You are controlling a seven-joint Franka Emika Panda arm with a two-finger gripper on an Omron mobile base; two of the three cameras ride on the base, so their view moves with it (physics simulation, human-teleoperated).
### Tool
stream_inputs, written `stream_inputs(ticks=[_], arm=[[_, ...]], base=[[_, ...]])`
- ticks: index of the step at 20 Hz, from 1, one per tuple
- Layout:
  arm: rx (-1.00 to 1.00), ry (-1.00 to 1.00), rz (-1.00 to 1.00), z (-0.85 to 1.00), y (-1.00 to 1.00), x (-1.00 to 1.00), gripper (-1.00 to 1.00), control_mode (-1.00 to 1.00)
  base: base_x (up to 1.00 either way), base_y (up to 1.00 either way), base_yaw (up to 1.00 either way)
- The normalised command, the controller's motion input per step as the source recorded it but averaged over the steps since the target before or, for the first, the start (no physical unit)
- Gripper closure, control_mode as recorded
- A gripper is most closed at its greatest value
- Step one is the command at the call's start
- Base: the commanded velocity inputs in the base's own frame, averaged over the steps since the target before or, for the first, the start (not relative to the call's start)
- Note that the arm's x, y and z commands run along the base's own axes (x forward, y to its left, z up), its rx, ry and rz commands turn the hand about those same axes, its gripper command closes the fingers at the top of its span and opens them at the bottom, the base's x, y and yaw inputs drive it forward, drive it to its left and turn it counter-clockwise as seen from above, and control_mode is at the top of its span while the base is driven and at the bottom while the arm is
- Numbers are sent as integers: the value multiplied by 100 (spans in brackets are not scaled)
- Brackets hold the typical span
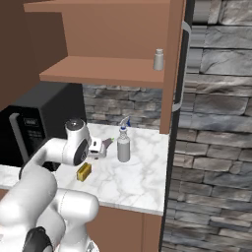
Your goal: Pick the sponge and spray from the cabinet and place them on the counter.
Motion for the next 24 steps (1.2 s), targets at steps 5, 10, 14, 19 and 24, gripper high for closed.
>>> stream_inputs(ticks=[5,10,14,19,24], arm=[[3,-30,0,2,-21,-74,-100,-100],[5,-39,0,1,-14,-100,-100,-100],[2,-44,0,4,3,-100,-100,-100],[0,-41,0,56,15,-89,-100,-100],[-1,-43,0,49,23,-99,-100,-100]], base=[[0,0,0],[0,0,0],[0,0,0],[0,0,0],[0,0,0]])
